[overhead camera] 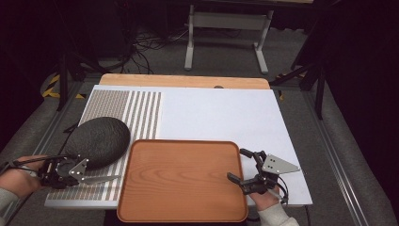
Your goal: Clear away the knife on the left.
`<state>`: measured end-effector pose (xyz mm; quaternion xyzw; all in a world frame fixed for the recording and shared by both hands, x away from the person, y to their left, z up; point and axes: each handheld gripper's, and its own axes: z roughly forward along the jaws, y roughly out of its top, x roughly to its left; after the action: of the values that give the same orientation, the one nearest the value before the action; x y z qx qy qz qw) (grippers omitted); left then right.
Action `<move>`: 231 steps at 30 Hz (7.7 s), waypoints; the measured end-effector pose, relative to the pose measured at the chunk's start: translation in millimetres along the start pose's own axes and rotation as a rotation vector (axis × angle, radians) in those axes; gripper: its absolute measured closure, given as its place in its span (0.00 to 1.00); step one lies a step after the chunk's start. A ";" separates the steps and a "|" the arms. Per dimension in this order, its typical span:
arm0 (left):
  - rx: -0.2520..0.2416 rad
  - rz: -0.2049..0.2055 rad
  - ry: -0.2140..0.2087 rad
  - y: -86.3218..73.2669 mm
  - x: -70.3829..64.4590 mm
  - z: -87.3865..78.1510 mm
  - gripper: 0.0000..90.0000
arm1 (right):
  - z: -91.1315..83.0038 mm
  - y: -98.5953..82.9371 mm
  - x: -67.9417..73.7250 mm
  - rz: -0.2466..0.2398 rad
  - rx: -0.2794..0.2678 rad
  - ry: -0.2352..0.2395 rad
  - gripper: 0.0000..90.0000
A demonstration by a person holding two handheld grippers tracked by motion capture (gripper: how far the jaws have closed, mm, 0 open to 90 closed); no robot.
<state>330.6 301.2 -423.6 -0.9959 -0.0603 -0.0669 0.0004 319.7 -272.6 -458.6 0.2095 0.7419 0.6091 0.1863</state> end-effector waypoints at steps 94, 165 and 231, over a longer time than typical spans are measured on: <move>-0.536 -0.481 -0.240 126.9 -33.7 -15.6 0.89 | -1.1 0.6 0.2 -0.007 -0.002 0.010 0.05; -0.360 -0.571 -0.193 156.4 -21.4 22.8 0.82 | -1.6 0.7 0.1 -0.007 -0.006 0.016 0.05; -0.406 -0.545 -0.063 137.1 -5.6 32.4 1.00 | -3.1 -0.1 -1.6 -0.007 -0.003 0.005 0.05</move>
<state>345.9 164.8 -455.5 -0.9246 -0.3095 -0.0445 -0.2177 319.5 -276.0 -458.1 0.2050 0.7421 0.6101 0.1871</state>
